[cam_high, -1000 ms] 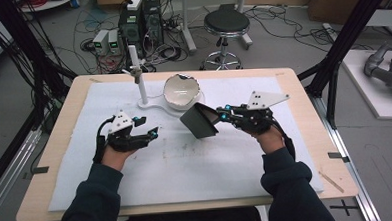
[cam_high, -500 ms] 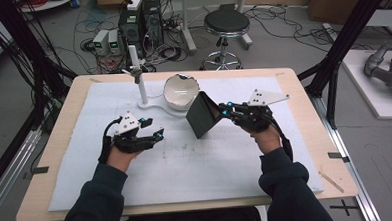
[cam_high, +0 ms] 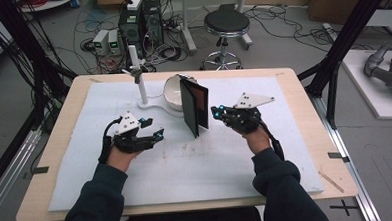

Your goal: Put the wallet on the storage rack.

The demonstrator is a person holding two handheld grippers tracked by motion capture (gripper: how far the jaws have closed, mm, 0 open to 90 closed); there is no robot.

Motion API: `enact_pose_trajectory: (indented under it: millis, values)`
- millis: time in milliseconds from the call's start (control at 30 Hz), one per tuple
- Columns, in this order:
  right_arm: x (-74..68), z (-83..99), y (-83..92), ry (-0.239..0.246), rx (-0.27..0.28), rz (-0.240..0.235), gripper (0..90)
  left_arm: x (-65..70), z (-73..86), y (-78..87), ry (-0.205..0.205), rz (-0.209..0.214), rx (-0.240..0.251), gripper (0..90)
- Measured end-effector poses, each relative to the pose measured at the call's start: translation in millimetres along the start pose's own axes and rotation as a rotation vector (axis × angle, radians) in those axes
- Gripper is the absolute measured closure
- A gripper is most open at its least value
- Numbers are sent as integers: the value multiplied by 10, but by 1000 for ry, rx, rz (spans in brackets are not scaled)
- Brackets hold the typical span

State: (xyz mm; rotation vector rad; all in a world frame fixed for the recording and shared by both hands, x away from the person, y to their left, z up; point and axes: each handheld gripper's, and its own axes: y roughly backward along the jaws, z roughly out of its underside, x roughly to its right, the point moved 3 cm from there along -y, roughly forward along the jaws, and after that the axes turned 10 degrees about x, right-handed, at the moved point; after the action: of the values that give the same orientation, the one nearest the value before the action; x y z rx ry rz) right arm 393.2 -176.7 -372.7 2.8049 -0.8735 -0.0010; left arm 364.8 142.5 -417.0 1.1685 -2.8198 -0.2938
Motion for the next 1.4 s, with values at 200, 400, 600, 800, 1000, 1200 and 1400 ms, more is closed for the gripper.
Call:
enact_pose_trajectory:
  millis: [200, 400, 600, 800, 1000, 1200, 1400]
  values:
    - [227, 150, -297, -78, 31, 94, 391, -8, 6, -2, 4, 1, 0, 399]
    - [270, 218, -462, -63, 34, 6, 426, -20, 33, -5, 15, 3, -13, 400]
    - [289, 185, -371, -87, 47, -25, 405, -40, 26, 13, 23, -3, -5, 399]
    - [153, 84, -279, -76, 91, -94, 281, -47, 23, 20, 24, -6, -3, 400]
    - [61, 22, -341, -37, 128, -77, 217, -67, 20, 37, 27, -13, 1, 400]
    - [29, -74, -440, -19, 106, -55, 246, -149, 51, 84, 43, -33, 1, 400]
    - [46, -187, -545, 32, 62, -7, 512, -247, 79, 166, 58, -64, 10, 399]
